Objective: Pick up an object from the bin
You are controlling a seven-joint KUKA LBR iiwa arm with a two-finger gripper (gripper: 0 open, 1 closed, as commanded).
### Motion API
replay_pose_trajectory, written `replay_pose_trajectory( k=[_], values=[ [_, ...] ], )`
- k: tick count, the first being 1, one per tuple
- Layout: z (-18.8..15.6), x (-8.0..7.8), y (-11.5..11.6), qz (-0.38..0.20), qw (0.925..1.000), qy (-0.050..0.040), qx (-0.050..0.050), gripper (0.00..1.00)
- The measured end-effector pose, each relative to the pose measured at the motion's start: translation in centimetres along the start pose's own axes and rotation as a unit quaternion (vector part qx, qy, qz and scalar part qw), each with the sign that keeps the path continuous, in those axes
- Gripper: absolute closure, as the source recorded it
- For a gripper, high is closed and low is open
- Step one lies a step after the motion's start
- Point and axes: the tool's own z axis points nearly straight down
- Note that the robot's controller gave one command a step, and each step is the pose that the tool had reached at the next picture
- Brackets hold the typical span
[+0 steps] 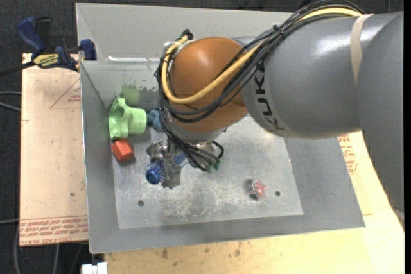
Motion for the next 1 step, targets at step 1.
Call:
replay_pose_trajectory(
  k=[1],
  values=[
    [-4.67, -1.38, -1.47, -0.001, 1.0000, 0.0009, 0.000, 1.00]
  ],
)
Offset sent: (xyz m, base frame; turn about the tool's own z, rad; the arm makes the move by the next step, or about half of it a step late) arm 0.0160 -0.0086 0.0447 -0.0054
